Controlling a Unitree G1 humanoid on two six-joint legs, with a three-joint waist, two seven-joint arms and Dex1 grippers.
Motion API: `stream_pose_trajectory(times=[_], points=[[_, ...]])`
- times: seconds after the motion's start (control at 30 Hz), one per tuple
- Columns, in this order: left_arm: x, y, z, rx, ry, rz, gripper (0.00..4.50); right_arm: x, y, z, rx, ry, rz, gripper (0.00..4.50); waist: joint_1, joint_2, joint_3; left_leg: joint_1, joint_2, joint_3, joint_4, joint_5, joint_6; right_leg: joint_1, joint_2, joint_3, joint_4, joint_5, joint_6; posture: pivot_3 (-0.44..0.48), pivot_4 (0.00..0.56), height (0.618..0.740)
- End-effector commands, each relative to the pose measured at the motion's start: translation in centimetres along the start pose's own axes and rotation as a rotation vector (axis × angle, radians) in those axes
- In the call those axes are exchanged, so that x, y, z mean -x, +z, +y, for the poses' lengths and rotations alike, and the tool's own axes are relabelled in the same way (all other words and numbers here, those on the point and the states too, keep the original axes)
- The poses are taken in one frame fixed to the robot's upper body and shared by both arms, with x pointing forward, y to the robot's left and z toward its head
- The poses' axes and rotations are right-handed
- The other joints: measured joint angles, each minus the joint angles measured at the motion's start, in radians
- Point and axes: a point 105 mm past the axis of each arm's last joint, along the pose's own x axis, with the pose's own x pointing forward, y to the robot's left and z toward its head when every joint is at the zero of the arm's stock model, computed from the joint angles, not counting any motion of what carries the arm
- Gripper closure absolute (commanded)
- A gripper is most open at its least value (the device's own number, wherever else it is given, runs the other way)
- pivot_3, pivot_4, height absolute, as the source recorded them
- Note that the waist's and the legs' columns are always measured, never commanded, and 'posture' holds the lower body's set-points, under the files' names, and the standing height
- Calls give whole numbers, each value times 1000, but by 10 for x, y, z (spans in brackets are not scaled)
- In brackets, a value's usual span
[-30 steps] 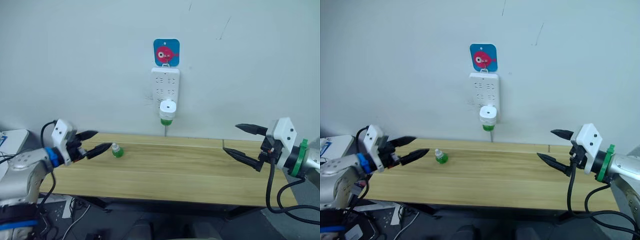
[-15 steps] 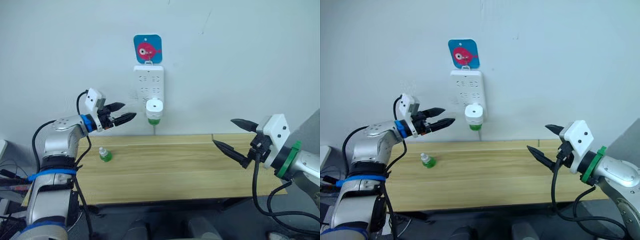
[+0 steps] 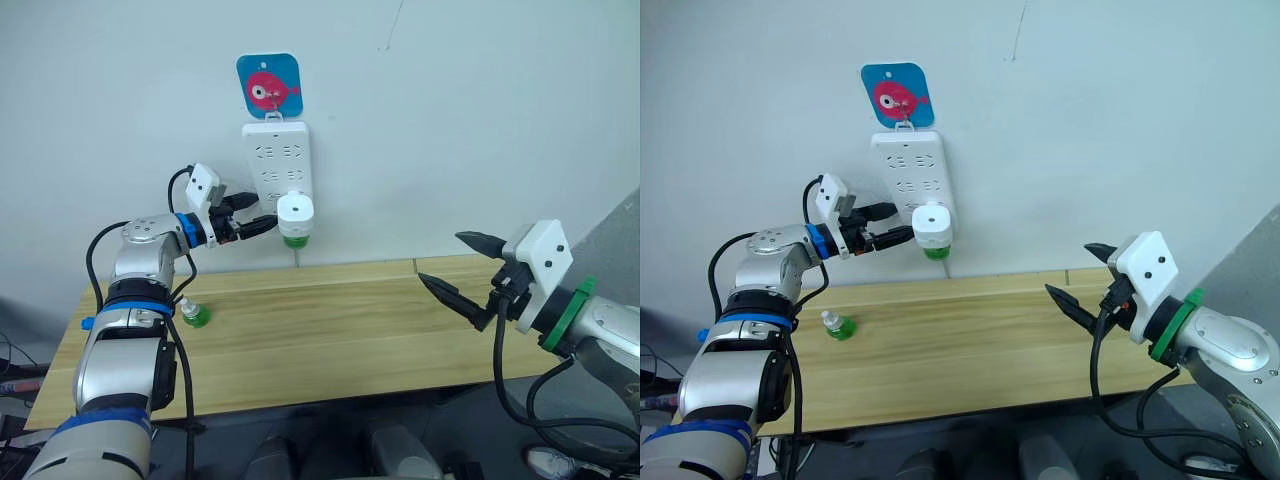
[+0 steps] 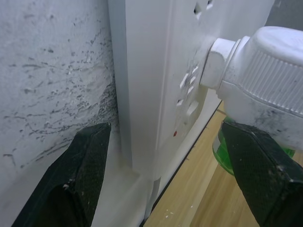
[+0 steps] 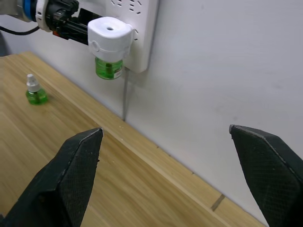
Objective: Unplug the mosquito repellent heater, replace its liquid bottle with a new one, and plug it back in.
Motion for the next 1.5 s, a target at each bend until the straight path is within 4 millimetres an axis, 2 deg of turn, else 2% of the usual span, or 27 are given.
stream_pose_trajectory(times=[0.03, 0.33, 0.43, 0.6, 0.67, 0.8, 0.9, 1.17, 1.37, 1.5], points=[[-9, 25, -3, -66, -40, -51, 581, 0, 12, 3, 29, 9, -44, 0, 0, 0, 3, 0, 0, 0, 0, 0, 0, 0, 0, 0, 0, 0, 0, -293, 150, 723], [-7, 32, -7, -74, -103, -57, 581, -3, 13, 6, 7, 42, -49, 0, -2, 1, 7, 0, 0, 0, -1, 0, 0, -1, 0, 0, 0, 0, 1, -284, 150, 723], [-7, 31, -9, -66, -118, -54, 1114, -5, 14, 7, 5, 49, -58, 0, -2, 1, 9, 0, 0, 0, -1, 0, 0, -1, 0, 0, 0, 0, 1, -281, 148, 723], [-9, 29, -12, -73, -135, -48, 2747, -12, 21, 10, 3, 61, -90, 0, -2, 1, 10, 0, 0, 0, 0, 0, 0, -1, 0, 0, 0, 0, 1, -280, 145, 723], [-10, 28, -14, -77, -142, -48, 3214, -15, 24, 12, 2, 69, -102, 0, -2, 1, 10, 0, 0, 0, 0, 0, 0, -1, 0, 0, 0, 0, 1, -280, 145, 723], [-12, 25, -17, -79, -154, -45, 3212, -29, 31, 16, -2, 53, -117, 0, -3, 1, 10, 0, 1, -1, 0, 0, 0, -1, 0, 0, 1, 0, 1, -280, 140, 723], [-12, 24, -18, -77, -156, -45, 3212, -47, 31, 15, -1, -7, -95, 0, -4, 1, 10, 0, 1, -3, 0, 0, 0, -1, 0, 1, 2, 0, 1, -283, 138, 723], [-13, 22, -22, -74, -165, -45, 3212, -114, 35, 26, -121, -110, -81, 0, -6, 1, 10, -3, 0, -7, 0, 0, 0, -3, 0, 0, 3, 2, -3, -283, 132, 723], [-14, 21, -24, -74, -169, -43, 3212, -138, 42, 29, -172, -133, -97, 0, -6, 2, 10, -9, -2, -15, 1, 0, 0, -7, -2, -2, 5, 3, -3, -275, 132, 723], [-14, 21, -25, -72, -172, -44, 3212, -156, 50, 36, -216, -88, -110, 0, -8, 2, 10, -9, -2, -19, 1, 0, 0, -7, -2, -5, 7, 3, -3, -273, 131, 723]])
